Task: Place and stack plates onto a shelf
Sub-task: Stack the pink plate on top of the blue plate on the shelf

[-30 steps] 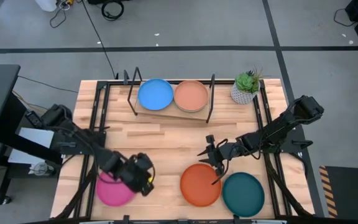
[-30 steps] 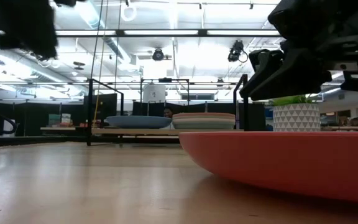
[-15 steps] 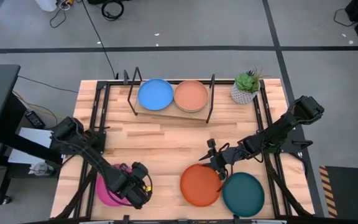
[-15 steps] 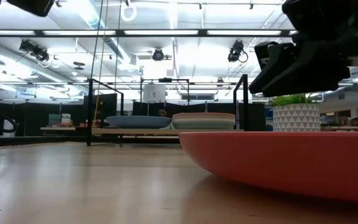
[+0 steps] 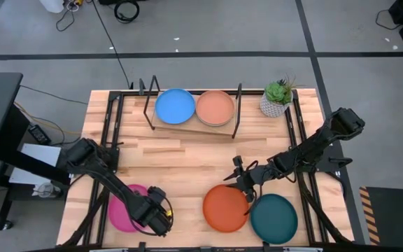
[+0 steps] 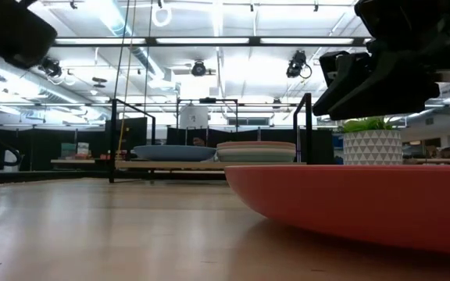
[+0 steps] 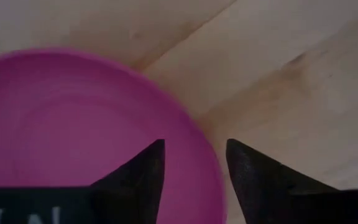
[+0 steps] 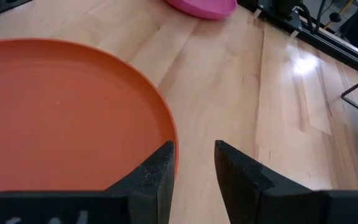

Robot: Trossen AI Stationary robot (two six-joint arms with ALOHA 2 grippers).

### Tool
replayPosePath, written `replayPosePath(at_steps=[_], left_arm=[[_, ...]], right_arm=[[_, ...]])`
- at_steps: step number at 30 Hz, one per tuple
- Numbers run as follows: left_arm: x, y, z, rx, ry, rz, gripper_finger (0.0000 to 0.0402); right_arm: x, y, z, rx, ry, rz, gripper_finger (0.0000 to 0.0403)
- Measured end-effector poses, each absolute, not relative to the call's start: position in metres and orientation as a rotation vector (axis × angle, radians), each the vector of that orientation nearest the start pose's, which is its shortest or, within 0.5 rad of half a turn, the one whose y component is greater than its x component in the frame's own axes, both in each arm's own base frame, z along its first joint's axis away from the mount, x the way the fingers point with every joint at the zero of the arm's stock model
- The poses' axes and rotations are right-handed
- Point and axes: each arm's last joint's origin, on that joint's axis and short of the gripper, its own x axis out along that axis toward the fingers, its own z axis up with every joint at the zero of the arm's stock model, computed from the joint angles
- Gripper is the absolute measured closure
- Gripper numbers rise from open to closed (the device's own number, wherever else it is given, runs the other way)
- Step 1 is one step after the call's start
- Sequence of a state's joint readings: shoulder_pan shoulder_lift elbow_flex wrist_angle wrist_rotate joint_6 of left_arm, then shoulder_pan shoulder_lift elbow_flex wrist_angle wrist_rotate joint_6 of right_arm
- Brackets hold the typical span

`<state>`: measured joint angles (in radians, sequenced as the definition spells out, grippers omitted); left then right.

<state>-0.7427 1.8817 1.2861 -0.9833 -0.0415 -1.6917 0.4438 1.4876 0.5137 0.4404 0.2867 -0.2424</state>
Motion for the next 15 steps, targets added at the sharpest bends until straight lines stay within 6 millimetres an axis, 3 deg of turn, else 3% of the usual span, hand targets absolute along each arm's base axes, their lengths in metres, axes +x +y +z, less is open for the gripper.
replayPosePath(at_steps=[7, 15], left_arm=[[0.251, -0.23, 0.155, -0.695, 1.439, 0.781, 0.0235], [0.251, -0.231, 0.15, -0.695, 1.482, 0.776, 0.032]], right_arm=[[0.245, 0.108, 0.149, -0.427, 0.479, 0.215, 0.0282], [0.245, 0.108, 0.149, -0.426, 0.479, 0.22, 0.0282]])
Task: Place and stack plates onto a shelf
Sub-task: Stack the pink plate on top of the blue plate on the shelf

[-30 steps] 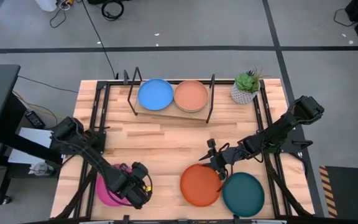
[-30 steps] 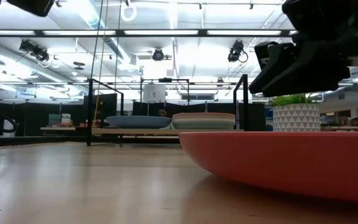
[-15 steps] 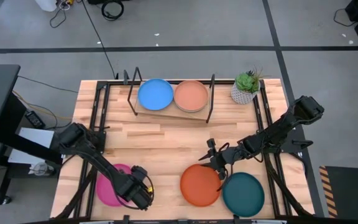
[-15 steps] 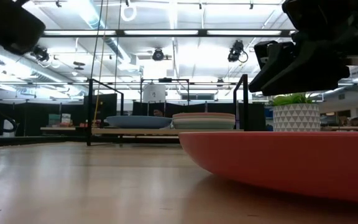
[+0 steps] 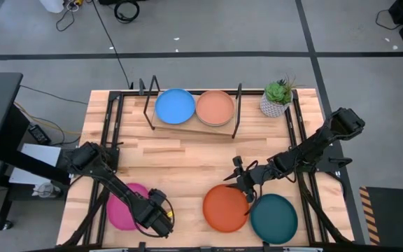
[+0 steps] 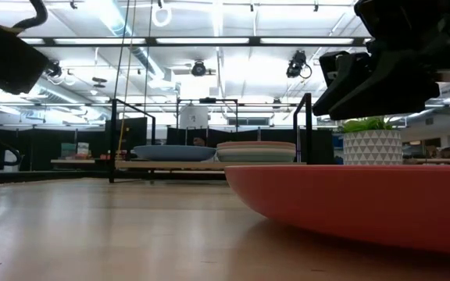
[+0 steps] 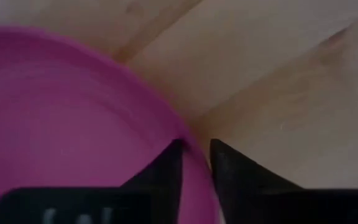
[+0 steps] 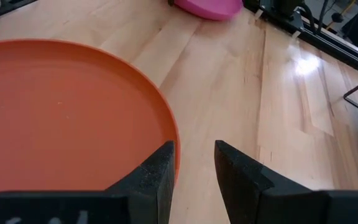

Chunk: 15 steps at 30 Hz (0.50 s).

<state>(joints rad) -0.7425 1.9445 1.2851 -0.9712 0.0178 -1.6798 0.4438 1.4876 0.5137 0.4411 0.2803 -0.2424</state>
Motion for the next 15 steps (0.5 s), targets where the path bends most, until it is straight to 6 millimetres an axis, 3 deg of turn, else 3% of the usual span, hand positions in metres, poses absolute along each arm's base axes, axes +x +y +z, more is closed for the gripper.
replayPosePath(at_steps=[5, 9, 15], left_arm=[[0.255, -0.233, 0.159, -0.659, 1.538, 0.695, 0.0387], [0.273, -0.235, 0.194, -0.607, 1.51, 0.569, 0.038], [0.293, -0.226, 0.237, -0.346, 1.413, 0.404, 0.0384]], right_arm=[[0.245, 0.108, 0.149, -0.423, 0.478, 0.234, 0.0282], [0.245, 0.108, 0.149, -0.421, 0.477, 0.233, 0.0282], [0.243, 0.107, 0.147, -0.413, 0.471, 0.242, 0.0282]])
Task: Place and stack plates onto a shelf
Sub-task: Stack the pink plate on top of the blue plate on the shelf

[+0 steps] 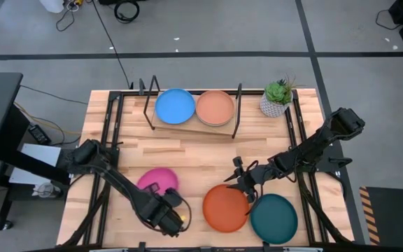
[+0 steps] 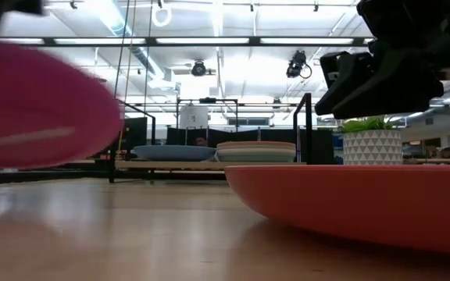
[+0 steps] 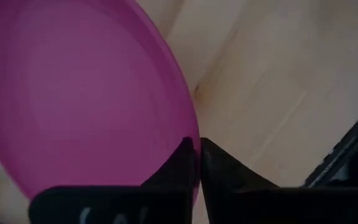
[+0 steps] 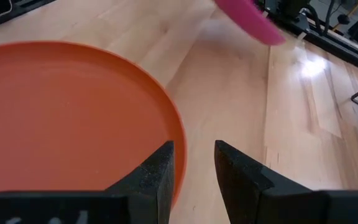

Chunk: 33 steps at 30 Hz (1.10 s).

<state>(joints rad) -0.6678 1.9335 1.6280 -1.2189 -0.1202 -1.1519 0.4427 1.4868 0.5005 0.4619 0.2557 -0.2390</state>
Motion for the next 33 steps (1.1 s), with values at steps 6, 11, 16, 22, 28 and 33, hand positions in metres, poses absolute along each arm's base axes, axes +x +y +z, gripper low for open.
replayPosePath(at_steps=[6, 11, 16, 22, 28, 33], left_arm=[[0.304, -0.207, 0.245, 0.096, 1.375, 0.233, 0.0386], [0.317, -0.18, 0.247, 0.38, 1.329, 0.261, 0.0383], [0.333, -0.146, 0.247, 0.523, 1.389, 0.207, 0.0387], [0.343, -0.095, 0.255, 0.568, 1.458, 0.195, 0.0387], [0.349, -0.044, 0.271, 0.533, 1.442, 0.212, 0.0387], [0.356, 0.001, 0.268, 0.491, 1.446, 0.24, 0.0387]], right_arm=[[0.237, 0.104, 0.141, -0.398, 0.428, 0.237, 0.0282], [0.236, 0.104, 0.141, -0.388, 0.423, 0.235, 0.0282], [0.236, 0.104, 0.142, -0.391, 0.409, 0.216, 0.0282], [0.235, 0.103, 0.14, -0.336, 0.435, 0.205, 0.0282], [0.229, 0.11, 0.135, -0.327, 0.491, 0.214, 0.0282], [0.222, 0.118, 0.134, -0.351, 0.501, 0.185, 0.0282]])
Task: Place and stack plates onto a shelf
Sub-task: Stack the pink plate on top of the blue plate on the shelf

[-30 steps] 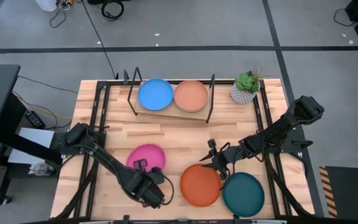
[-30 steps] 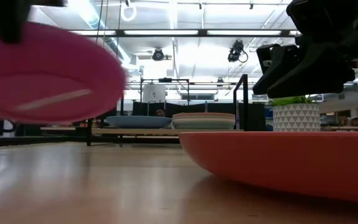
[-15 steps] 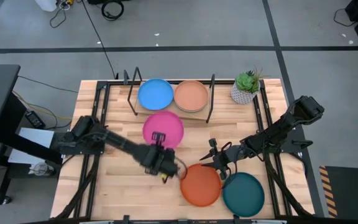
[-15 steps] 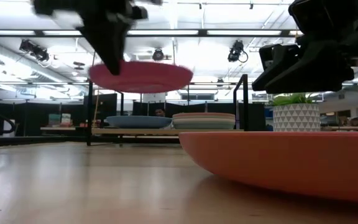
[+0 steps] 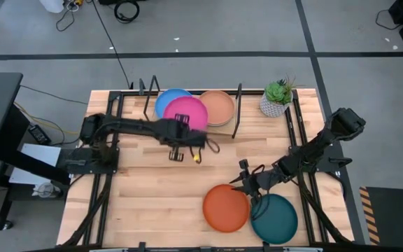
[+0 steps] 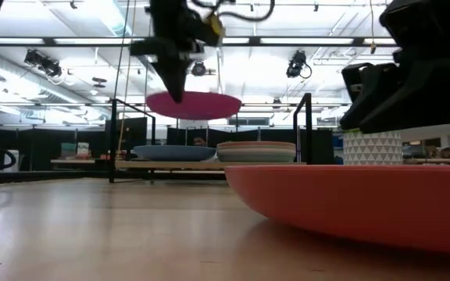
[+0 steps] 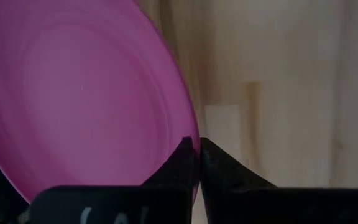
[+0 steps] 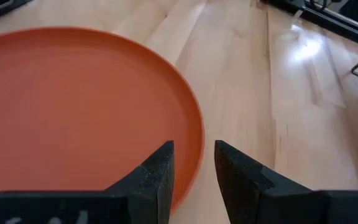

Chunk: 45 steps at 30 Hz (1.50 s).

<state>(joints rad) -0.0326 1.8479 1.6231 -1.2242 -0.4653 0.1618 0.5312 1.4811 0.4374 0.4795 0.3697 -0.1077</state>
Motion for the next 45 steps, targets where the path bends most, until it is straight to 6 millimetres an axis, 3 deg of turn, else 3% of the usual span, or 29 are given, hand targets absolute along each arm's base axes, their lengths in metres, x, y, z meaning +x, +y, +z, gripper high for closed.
replayPosePath(at_steps=[4, 9, 16, 28, 36, 45], left_arm=[[0.356, 0.035, 0.251, 0.438, 1.432, 0.216, 0.0387], [0.343, 0.073, 0.251, 0.387, 1.367, 0.286, 0.0387], [0.322, 0.107, 0.235, 0.196, 1.341, 0.324, 0.0387], [0.319, 0.113, 0.22, 0.188, 1.321, 0.413, 0.036], [0.319, 0.105, 0.223, 0.259, 1.331, 0.437, 0.0304], [0.314, 0.094, 0.237, 0.316, 1.312, 0.437, 0.0313]], right_arm=[[0.218, 0.125, 0.134, -0.37, 0.495, 0.171, 0.0282], [0.215, 0.129, 0.135, -0.38, 0.487, 0.174, 0.0282], [0.214, 0.13, 0.135, -0.379, 0.485, 0.164, 0.0282], [0.214, 0.13, 0.135, -0.361, 0.487, 0.161, 0.0282], [0.214, 0.13, 0.135, -0.359, 0.487, 0.164, 0.0282], [0.215, 0.131, 0.135, -0.354, 0.479, 0.168, 0.0282]])
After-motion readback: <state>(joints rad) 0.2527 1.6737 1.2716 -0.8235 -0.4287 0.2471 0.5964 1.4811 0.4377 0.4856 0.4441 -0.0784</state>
